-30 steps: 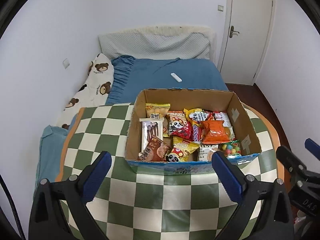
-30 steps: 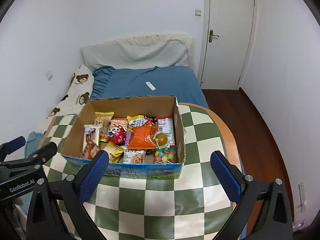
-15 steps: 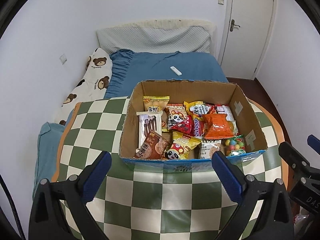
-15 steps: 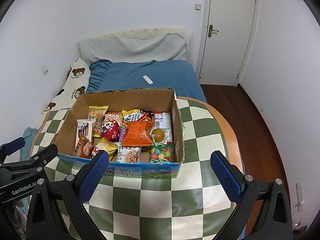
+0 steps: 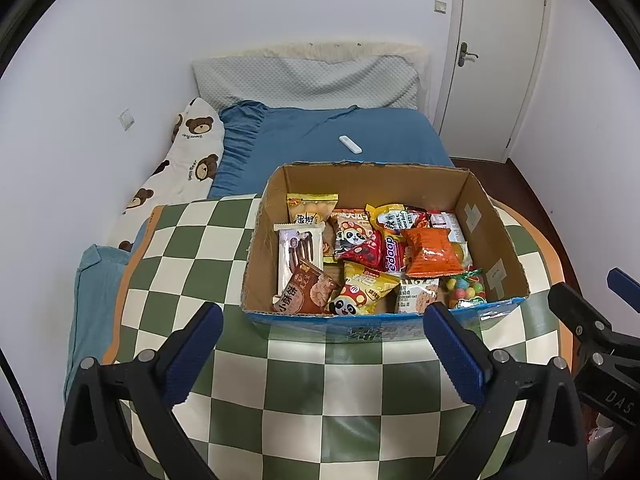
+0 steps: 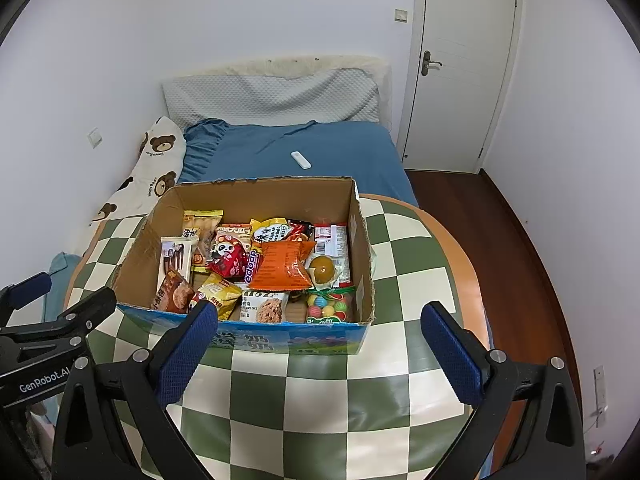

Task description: Organize snacks

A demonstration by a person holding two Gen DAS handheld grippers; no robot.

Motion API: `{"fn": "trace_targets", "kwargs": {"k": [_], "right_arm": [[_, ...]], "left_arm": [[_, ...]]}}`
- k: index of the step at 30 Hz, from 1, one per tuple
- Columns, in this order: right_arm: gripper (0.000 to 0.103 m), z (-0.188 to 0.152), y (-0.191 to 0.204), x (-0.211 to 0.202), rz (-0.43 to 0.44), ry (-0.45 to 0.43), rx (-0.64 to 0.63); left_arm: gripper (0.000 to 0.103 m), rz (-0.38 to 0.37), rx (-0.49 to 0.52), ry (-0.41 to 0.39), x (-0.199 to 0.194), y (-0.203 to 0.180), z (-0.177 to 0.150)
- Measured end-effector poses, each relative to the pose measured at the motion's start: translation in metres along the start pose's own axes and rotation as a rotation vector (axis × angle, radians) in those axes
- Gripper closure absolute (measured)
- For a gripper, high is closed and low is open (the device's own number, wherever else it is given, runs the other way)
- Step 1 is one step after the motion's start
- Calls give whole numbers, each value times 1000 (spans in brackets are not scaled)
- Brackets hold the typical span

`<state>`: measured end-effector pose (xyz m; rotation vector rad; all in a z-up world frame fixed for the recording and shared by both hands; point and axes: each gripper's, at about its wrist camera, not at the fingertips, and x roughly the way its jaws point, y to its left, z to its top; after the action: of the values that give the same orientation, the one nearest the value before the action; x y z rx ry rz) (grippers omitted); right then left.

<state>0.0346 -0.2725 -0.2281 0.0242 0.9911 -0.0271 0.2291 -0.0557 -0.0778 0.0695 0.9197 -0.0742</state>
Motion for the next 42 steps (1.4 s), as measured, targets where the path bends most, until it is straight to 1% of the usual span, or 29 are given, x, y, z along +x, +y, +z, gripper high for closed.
{"fn": "trace_targets", "kwargs": {"k": [23, 42], "right_arm": [[0, 0, 4, -10, 15, -6, -5], [0, -1, 4, -6, 27, 0, -11]], "left_arm": [[0, 8, -3, -14, -11, 5, -4], [0, 14, -4, -20, -14, 3, -2]]}}
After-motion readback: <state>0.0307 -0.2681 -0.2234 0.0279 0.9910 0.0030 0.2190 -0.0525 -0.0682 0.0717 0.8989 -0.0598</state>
